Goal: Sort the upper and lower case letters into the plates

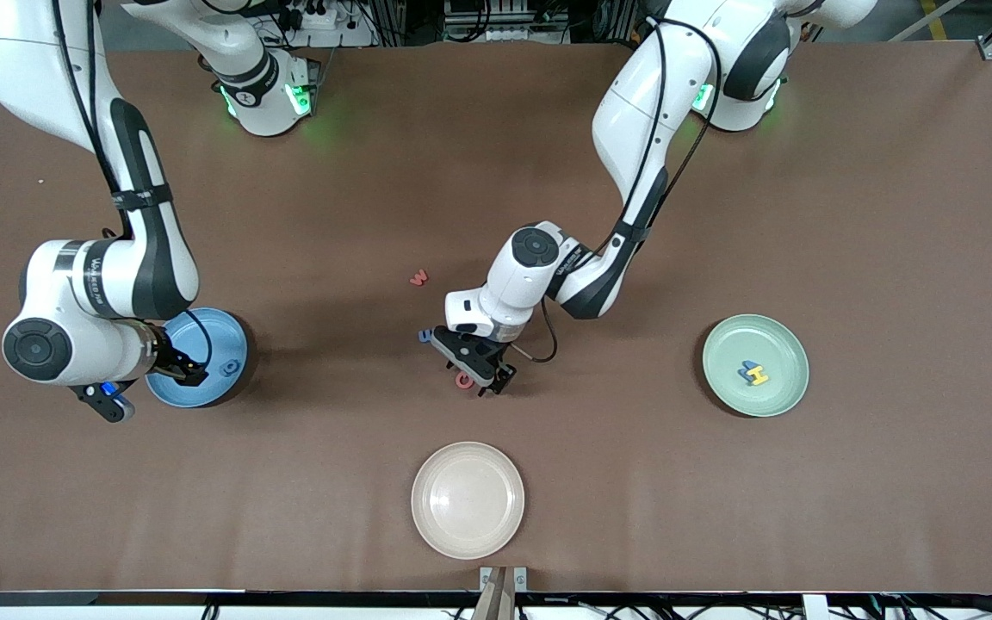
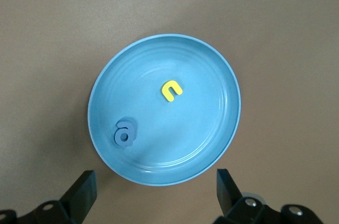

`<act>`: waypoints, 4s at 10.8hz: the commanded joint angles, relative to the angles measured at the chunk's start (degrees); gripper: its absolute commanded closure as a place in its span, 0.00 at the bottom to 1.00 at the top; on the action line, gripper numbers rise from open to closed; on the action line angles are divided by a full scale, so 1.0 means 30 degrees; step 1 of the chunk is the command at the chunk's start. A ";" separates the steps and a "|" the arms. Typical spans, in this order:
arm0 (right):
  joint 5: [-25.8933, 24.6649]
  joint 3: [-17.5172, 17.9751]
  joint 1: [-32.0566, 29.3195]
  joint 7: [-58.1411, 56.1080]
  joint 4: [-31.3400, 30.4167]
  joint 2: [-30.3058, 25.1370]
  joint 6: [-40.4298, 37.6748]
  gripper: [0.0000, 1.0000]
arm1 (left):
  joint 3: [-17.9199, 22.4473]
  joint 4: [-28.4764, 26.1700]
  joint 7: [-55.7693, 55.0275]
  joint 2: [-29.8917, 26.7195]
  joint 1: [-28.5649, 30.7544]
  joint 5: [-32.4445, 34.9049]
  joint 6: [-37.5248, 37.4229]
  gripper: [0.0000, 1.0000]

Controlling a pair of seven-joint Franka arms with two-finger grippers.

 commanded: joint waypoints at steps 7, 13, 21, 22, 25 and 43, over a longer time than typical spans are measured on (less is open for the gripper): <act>-0.0111 0.0168 -0.0014 -0.0015 -0.0411 -0.0388 -0.0068 0.00 | 0.0291 0.1311 -0.1112 0.1052 -0.0301 -0.0359 0.0081 0.26; -0.0111 0.0197 0.0015 0.0043 -0.0411 -0.0388 -0.0068 0.00 | 0.0291 0.1282 -0.1142 0.1052 -0.0301 -0.0330 0.0052 0.31; -0.0111 0.0197 0.0044 0.0073 -0.0411 -0.0358 -0.0068 0.00 | 0.0320 0.1165 -0.1054 0.1081 -0.0419 -0.0329 0.0052 0.40; -0.0111 0.0197 0.0016 0.0102 -0.0411 -0.0358 -0.0068 0.00 | 0.0320 0.1165 -0.1025 0.1197 -0.0419 -0.0329 0.0052 0.45; -0.0111 0.0197 0.0045 0.0102 -0.0440 -0.0358 -0.0068 0.00 | 0.0350 0.1136 -0.0850 0.1198 -0.0419 -0.0271 0.0052 0.76; 0.2524 0.0432 1.0439 1.0589 -0.7605 -0.3282 0.6628 0.00 | 0.0408 -0.4343 0.1783 -0.7443 0.8803 0.0285 -1.5586 1.00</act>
